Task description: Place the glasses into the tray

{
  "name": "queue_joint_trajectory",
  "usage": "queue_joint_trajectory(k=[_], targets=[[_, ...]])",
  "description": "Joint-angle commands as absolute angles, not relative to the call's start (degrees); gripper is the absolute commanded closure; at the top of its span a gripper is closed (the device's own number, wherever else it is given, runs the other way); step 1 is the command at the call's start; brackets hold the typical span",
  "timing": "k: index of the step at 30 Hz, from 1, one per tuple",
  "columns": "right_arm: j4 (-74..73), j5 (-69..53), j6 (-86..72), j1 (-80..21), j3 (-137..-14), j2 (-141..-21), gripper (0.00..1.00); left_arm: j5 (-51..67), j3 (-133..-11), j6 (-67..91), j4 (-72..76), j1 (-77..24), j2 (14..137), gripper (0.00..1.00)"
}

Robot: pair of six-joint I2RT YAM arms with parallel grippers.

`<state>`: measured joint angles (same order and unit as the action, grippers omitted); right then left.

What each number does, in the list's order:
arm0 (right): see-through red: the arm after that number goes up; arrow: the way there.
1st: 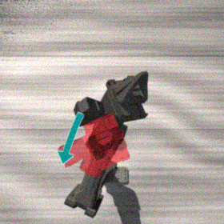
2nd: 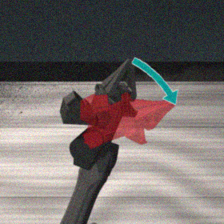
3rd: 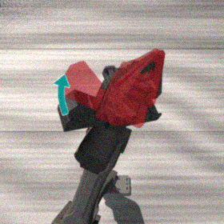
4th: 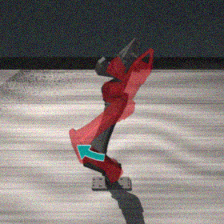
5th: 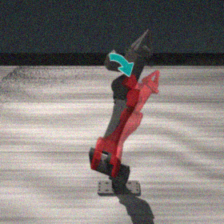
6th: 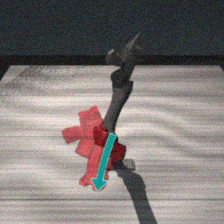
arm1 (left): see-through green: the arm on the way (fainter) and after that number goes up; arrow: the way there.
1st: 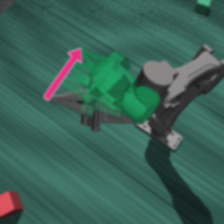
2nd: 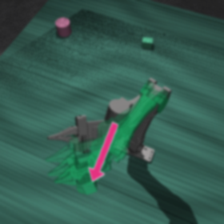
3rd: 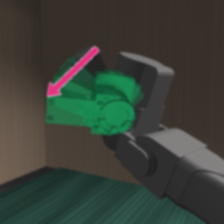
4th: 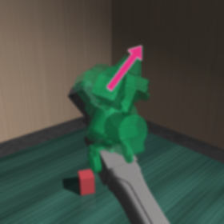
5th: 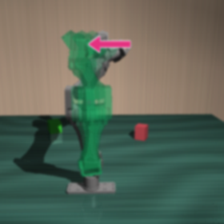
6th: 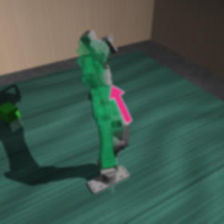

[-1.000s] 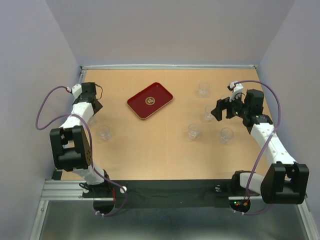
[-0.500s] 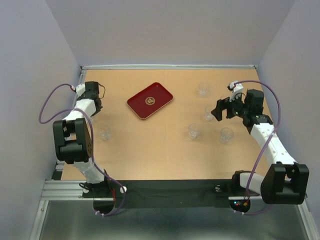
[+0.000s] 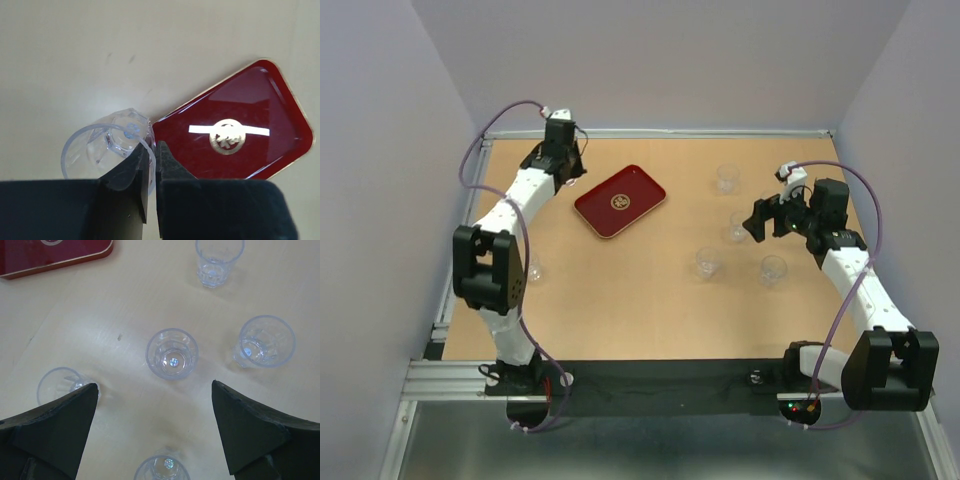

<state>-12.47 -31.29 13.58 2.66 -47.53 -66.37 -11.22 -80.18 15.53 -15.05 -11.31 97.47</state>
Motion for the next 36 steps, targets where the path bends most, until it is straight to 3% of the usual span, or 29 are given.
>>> queue_joint_trajectory(k=[1, 8, 12, 25, 30, 36], targets=[[-12.0, -31.2, 14.9, 2.7, -48.6, -65.3, 0.00, -5.4, -90.9, 9.8, -14.3, -15.2, 106.2, 1.00], [-12.0, -31.6, 14.9, 2.7, -48.6, -65.6, 0.00, -5.1, -115.7, 7.2, -24.6, -22.1, 122.6, 1.00], [-11.9, -31.5, 15.0, 2.6, -48.5, -65.8, 0.00, -4.5, -123.0, 6.9, -27.2, -24.8, 129.1, 1.00], [-11.9, -31.3, 15.1, 2.7, -48.6, -66.1, 0.00, -3.3, -131.7, 8.3, -28.1, -26.8, 137.5, 1.00], [-11.9, -31.3, 15.1, 2.7, -48.6, -66.3, 0.00, -4.5, -132.1, 8.4, -28.3, -26.9, 138.2, 0.86], [-12.0, -31.0, 15.3, 2.7, -48.7, -66.2, 0.00, -4.0, -132.6, 8.9, -28.3, -27.1, 137.8, 0.53]])
